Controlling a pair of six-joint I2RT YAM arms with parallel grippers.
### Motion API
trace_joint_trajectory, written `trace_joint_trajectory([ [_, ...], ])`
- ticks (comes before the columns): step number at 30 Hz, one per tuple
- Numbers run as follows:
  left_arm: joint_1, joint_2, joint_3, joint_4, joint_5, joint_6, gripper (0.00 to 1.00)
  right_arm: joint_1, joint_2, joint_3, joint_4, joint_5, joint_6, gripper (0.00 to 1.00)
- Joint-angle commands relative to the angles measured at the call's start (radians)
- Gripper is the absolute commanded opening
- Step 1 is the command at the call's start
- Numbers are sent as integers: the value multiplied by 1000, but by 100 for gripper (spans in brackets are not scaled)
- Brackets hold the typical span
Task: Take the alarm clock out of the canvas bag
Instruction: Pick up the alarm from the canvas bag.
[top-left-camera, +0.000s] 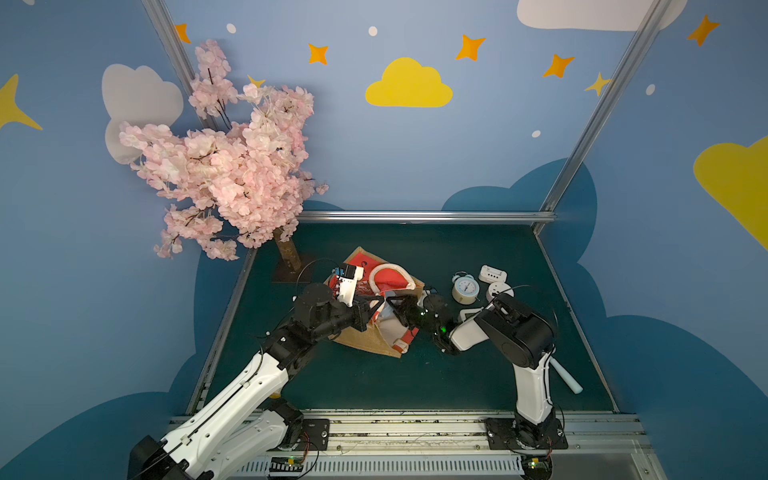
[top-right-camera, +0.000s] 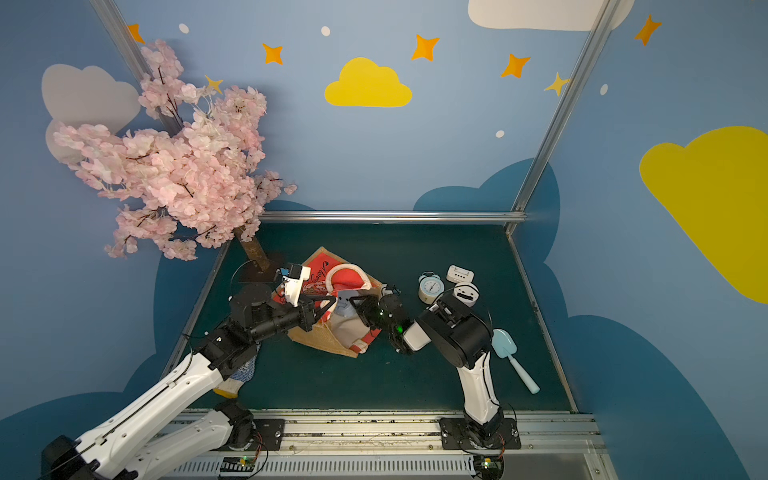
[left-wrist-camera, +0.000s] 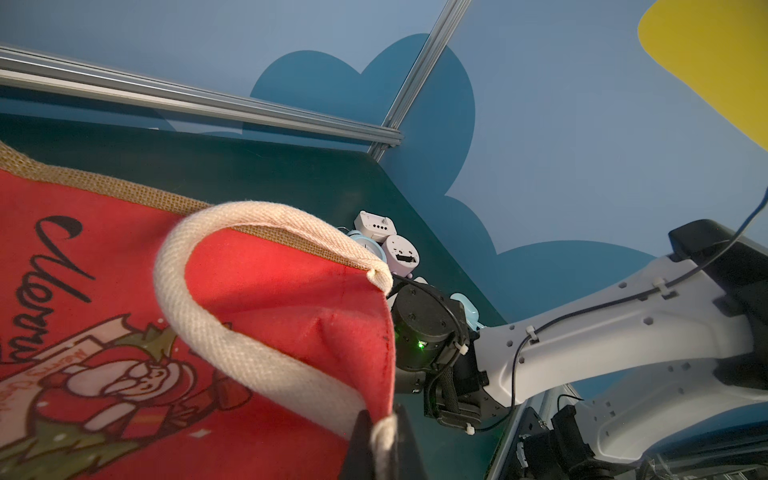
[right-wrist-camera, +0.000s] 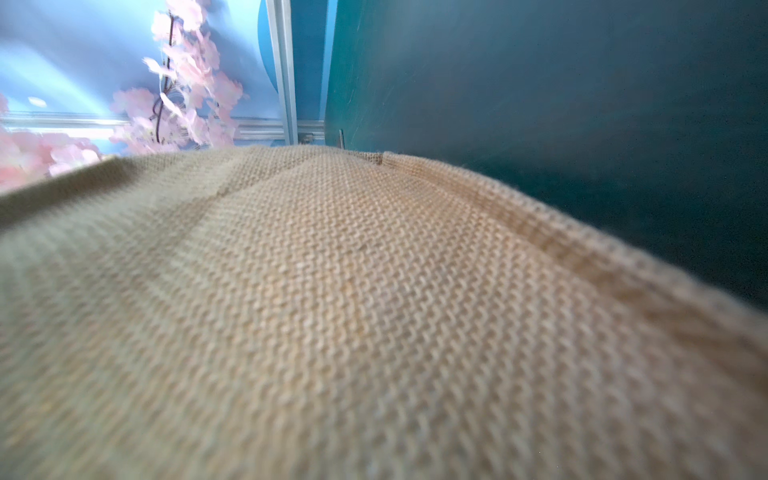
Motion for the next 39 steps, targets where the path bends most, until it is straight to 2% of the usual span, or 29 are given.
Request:
trace_joint_trajectory([
  [1, -14, -39, 9, 94, 59, 16, 7, 11, -4, 16, 13, -5, -8, 40],
  [8, -8, -75, 3, 41, 5, 29, 7, 11, -72, -35, -9, 13, -34, 32],
  [18, 40, -125, -18, -43, -26, 44, 7, 26, -264, -110, -162, 49, -127, 30],
  [25, 70, -126, 5, -89, -17, 71, 7, 30, -375, -172, -226, 48, -143, 28],
  [32, 92, -135, 19, -139, -20, 91, 7, 27, -539, -205, -384, 16, -216, 28],
  [39, 109, -142, 23, -162, -20, 95, 7, -20, -732, -246, -536, -31, -273, 28],
])
